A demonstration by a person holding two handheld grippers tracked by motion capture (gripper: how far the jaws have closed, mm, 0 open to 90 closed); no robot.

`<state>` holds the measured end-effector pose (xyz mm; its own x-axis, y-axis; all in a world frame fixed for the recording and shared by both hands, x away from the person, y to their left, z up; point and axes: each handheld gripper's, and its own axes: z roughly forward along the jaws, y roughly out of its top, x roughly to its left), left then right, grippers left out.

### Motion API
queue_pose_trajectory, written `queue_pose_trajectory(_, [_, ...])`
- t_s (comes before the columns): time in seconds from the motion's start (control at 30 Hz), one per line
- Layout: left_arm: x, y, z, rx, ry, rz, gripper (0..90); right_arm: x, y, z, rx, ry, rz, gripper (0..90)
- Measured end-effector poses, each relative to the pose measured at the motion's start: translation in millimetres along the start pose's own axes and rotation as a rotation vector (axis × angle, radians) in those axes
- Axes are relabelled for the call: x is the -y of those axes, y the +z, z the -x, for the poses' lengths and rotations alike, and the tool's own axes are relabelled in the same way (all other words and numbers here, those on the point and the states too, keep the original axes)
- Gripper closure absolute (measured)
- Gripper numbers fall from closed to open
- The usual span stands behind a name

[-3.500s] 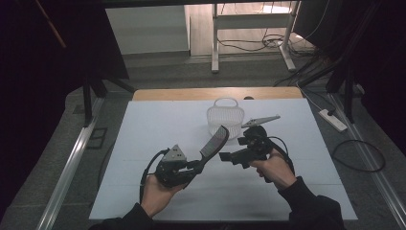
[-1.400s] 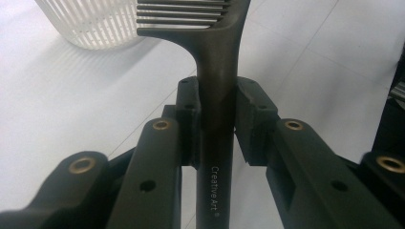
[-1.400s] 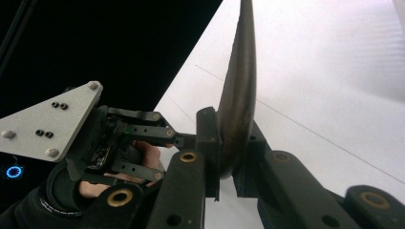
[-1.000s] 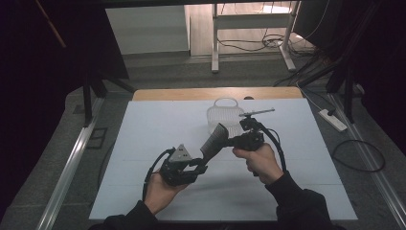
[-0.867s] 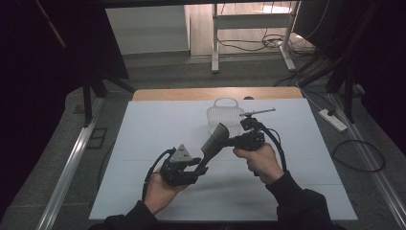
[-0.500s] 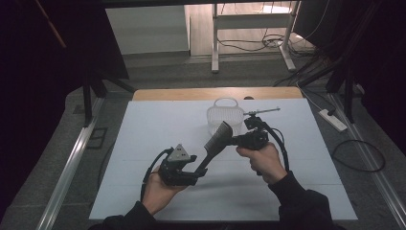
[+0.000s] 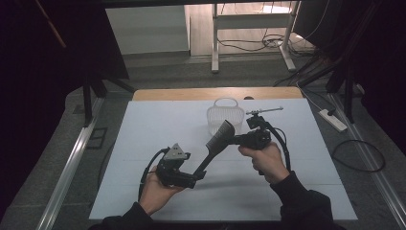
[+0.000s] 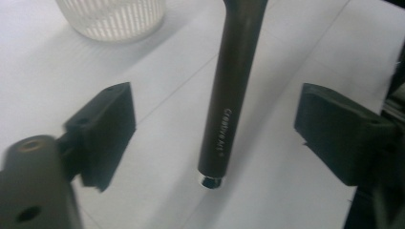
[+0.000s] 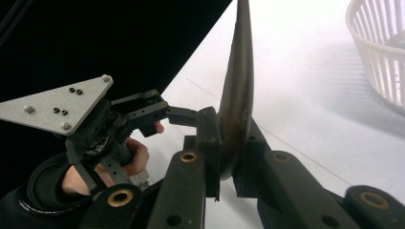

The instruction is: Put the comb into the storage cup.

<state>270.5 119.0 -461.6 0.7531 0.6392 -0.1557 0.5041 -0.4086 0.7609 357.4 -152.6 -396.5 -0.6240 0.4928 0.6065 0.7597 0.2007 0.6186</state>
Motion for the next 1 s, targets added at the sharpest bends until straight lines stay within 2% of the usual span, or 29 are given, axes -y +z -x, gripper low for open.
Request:
queue_pose_trajectory(0.07, [0.5,-0.5,-1.0,0.007,-0.016,-0.008,7.0,-0.3,-0.7,-0.2,0.003,-0.004,0.003,83.6])
queue_pose_trajectory(0.2, [2.1,-3.2,-4.0,0.007,-0.043,-0.024,2.3,-1.0,-2.8,-0.6,0.016,-0.015,0.013,83.6])
queue_pose_trajectory(0.47, [7.4,-13.8,-15.5,0.029,-0.075,-0.02,0.2,-2.1,-9.7,1.2,0.034,-0.017,0.036,83.6])
queue_pose_trajectory(0.73, [13.4,-22.9,-16.3,-0.003,-0.039,-0.024,0.0,-3.3,-13.9,2.5,0.043,-0.019,0.048,83.6])
queue_pose_trajectory(1.0, [21.7,-33.6,-15.0,-0.017,-0.014,-0.035,0.0,-3.3,-20.2,3.1,0.053,-0.021,0.065,83.6])
